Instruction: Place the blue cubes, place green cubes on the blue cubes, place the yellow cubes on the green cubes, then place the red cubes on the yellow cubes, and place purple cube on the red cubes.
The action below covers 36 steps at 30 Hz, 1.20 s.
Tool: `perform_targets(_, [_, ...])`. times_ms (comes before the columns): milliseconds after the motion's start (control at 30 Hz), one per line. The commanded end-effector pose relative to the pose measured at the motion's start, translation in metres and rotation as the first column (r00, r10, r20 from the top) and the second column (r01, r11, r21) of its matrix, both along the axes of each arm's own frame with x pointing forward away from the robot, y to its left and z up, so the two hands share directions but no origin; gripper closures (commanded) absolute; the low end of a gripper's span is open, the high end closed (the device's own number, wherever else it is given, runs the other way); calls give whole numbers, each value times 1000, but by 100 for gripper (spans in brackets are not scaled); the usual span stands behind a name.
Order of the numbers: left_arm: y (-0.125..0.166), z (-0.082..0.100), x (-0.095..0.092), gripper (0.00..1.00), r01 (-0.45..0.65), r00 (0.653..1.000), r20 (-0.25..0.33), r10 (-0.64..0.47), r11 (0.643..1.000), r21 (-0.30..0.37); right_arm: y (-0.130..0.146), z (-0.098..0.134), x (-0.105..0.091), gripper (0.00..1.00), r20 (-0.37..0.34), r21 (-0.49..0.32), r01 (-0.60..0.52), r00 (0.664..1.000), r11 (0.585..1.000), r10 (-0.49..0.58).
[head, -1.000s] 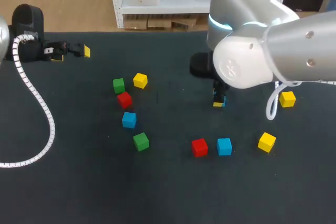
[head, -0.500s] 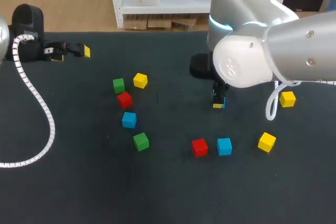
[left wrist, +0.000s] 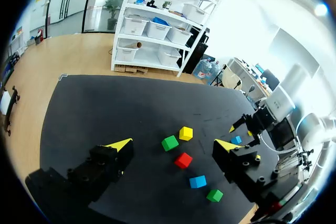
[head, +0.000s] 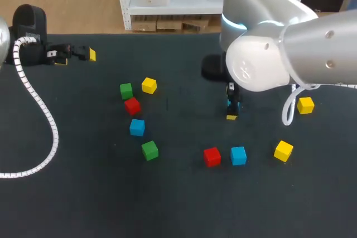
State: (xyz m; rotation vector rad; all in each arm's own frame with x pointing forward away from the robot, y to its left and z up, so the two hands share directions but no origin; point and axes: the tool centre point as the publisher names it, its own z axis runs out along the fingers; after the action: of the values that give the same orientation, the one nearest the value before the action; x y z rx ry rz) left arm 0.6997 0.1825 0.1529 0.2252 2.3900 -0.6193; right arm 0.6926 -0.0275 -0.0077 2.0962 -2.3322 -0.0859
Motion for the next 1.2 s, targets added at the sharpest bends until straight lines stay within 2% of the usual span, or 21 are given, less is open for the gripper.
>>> perform_targets(33, [2,-2,0,0,6,1000,7,-6,1000,-9,-8,12,-2,0,41,9,21,999,1000,-21])
perform_targets(200, [2,-2,0,0,6,1000,7,-6,1000,-9,-18,37,-2,0,93,44,69,993,997,-73])
perform_targets(333, [2,-2,0,0,6,1000,7,-6,1000,-9,-23,57,-12,0,112,68,80,990,994,-87])
perform_targets(600, [2,-2,0,0,6,1000,7,-6,1000,-9,-26,81,-60,0,112,85,-8,994,996,-2])
perform_targets(733, [2,-2,0,0,6,1000,7,-6,1000,-9,-25,86,-84,0,115,84,-54,992,995,45])
perform_targets(900, [2,-2,0,0,6,1000,7,-6,1000,-9,-22,88,-105,0,116,87,-64,992,994,54])
perform_targets(1200, [2,-2,0,0,6,1000,7,-6,1000,-9,-12,80,-144,0,103,85,-71,993,994,62])
